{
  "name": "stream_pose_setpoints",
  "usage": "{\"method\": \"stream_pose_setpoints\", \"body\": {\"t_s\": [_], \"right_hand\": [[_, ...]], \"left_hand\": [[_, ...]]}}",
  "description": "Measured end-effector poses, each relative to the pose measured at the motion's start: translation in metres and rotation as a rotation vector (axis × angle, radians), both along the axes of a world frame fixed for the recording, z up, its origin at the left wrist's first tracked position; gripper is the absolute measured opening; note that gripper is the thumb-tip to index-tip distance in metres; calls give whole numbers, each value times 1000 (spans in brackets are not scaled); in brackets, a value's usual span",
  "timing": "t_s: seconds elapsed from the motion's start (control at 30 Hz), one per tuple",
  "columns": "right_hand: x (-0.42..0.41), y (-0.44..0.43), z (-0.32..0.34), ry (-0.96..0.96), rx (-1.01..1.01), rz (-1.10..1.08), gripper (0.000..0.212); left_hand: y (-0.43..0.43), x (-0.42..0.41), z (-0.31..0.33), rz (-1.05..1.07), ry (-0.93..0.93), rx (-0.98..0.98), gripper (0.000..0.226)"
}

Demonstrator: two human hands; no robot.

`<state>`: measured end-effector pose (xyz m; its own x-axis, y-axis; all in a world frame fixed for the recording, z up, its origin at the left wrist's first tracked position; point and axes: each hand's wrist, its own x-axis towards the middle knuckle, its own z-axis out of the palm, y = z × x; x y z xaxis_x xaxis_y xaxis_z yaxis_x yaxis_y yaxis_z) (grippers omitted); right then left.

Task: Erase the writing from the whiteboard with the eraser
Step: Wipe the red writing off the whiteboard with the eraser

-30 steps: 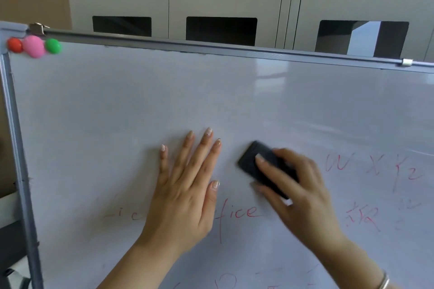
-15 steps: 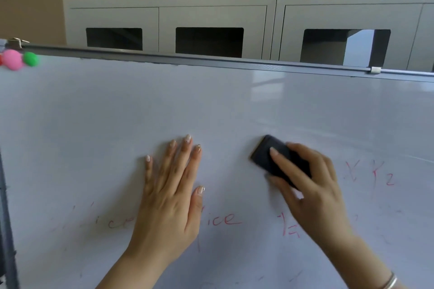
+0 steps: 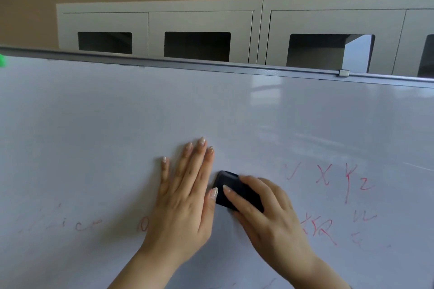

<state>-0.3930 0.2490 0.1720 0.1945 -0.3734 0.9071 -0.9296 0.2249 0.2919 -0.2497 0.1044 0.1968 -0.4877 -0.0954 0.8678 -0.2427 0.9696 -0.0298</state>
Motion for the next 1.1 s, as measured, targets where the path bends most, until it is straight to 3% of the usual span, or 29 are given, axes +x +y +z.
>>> {"method": "stream_pose_setpoints", "body": {"t_s": [0.17, 0.43, 0.6, 0.9, 1.1], "right_hand": [[-14, 16, 17, 3, -48, -14, 36], [-59, 61, 57, -212, -294, -47, 40], [-52, 53, 53, -194, -292, -35, 42], [-41, 42, 12, -50, -66, 20, 36], [-65, 74, 29, -90, -160, -35, 40]], "left_hand": [[0, 0, -1, 1, 7, 15, 60], [2, -4, -2, 11, 24, 23, 61], [14, -16, 0, 6, 53, 4, 62], [29, -34, 6, 25, 37, -22, 59], [32, -37, 7, 30, 50, -29, 62]]}}
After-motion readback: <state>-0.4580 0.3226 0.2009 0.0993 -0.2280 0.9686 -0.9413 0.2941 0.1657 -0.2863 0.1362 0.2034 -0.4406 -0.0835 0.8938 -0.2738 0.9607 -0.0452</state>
